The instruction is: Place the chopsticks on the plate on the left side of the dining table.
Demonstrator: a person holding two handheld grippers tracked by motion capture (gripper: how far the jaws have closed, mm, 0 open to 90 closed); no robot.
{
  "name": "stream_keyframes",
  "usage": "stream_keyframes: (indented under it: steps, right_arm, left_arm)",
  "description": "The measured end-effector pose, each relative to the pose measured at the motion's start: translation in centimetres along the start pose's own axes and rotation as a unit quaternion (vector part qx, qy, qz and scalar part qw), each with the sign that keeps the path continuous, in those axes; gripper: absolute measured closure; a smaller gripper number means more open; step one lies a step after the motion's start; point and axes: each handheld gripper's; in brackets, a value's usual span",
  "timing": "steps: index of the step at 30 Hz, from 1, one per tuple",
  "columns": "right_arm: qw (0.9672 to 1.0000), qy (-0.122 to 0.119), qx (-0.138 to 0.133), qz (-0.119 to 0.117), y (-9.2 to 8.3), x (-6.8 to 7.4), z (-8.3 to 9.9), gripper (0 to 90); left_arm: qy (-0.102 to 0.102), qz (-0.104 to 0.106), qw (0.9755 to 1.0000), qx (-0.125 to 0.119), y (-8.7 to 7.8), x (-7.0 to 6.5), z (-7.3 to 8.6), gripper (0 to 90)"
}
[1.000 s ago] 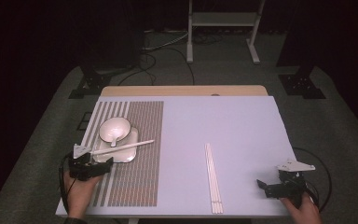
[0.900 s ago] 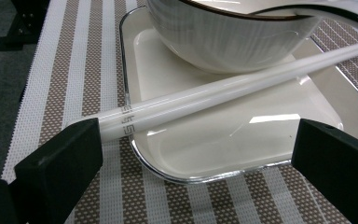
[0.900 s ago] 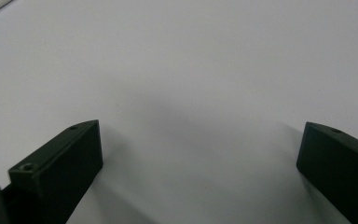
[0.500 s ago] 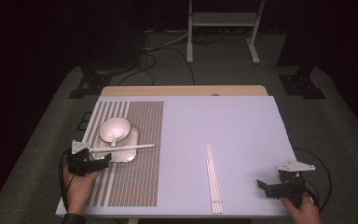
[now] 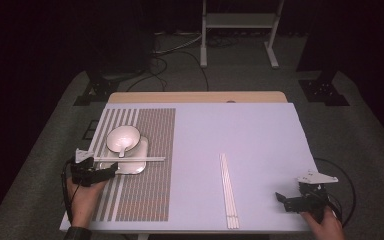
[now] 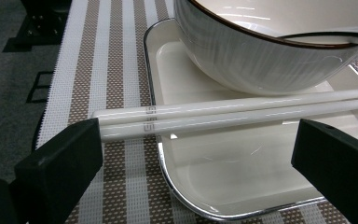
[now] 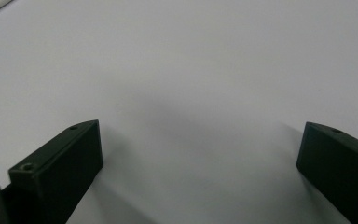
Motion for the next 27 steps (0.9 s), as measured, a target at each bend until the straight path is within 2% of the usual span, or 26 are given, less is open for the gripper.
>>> stream_keyframes:
  steps: [6,11,14,16,18,22,27]
  right_arm:
    - [1.0000,0.000,0.000,0.000,0.0,0.0,0.0,0.0]
    - [1.0000,0.000,0.000,0.000,0.0,0.0,0.0,0.0]
    - [1.0000,0.000,0.000,0.000,0.0,0.0,0.0,0.0]
    - [1.0000,0.000,0.000,0.000,0.0,0.0,0.0,0.0]
    - [1.0000,0.000,0.000,0.000,0.0,0.0,0.0,0.0]
    - [1.0000,0.000,0.000,0.000,0.0,0.0,0.0,0.0]
    - [1.0000,0.000,0.000,0.000,0.0,0.0,0.0,0.0]
  left_arm:
    - [0.015,-0.014,0.9998,-0.001,-1.0,0.3,-0.3,1.7]
    - [0.014,-0.022,0.9996,-0.004,-1.7,1.1,-0.4,8.0]
    - [0.010,-0.027,0.9996,-0.002,-2.1,1.7,-0.4,17.5]
    - [0.007,-0.037,0.9993,-0.005,-2.4,2.0,-0.5,28.6]
    - [0.007,-0.038,0.9993,-0.004,-2.6,2.2,-0.5,41.6]
    - [-0.012,-0.054,0.9985,-0.002,-3.0,3.6,-0.7,63.2]
    - [-0.026,-0.067,0.9974,0.003,-3.0,5.0,-0.8,81.1]
Point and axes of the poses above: each handheld gripper's, and its own axes: y roughly forward along the jaws, z roughly out of its underside, x roughly to its left
